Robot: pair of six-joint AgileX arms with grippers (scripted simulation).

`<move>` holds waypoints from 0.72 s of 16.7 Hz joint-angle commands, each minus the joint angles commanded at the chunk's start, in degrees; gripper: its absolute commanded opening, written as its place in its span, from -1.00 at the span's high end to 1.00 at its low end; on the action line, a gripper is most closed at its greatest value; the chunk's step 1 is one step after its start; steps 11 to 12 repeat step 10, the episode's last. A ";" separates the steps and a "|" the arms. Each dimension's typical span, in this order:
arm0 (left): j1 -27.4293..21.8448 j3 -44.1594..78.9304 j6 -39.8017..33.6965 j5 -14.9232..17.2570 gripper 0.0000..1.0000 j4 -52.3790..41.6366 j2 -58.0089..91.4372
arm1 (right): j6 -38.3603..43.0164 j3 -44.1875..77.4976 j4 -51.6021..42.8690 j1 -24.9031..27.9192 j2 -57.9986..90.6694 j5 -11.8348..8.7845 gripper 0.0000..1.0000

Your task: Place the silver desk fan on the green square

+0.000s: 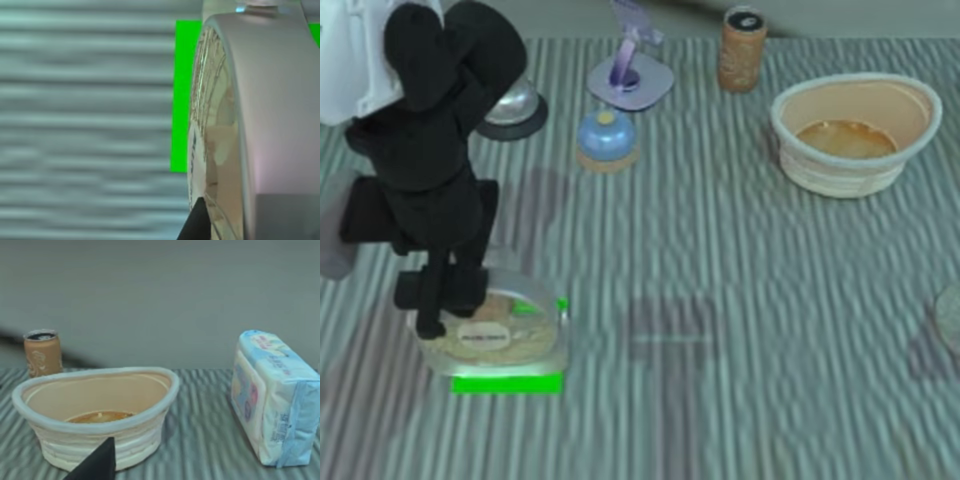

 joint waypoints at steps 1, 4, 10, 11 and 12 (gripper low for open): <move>0.00 0.00 0.00 0.00 -0.51 0.00 0.00 | 0.00 0.00 0.00 0.00 0.00 0.00 -1.00; 0.00 0.00 0.00 0.00 -0.96 0.00 0.00 | 0.00 0.00 0.00 0.00 0.00 0.00 -1.00; 0.00 0.00 0.00 0.00 -1.00 0.00 0.00 | 0.00 0.00 0.00 0.00 0.00 0.00 -1.00; 0.00 0.00 0.00 0.00 -1.00 0.00 0.00 | 0.00 0.00 0.00 0.00 0.00 0.00 -1.00; 0.00 0.00 0.00 0.00 -1.00 0.00 0.00 | 0.00 0.00 0.00 0.00 0.00 0.00 -1.00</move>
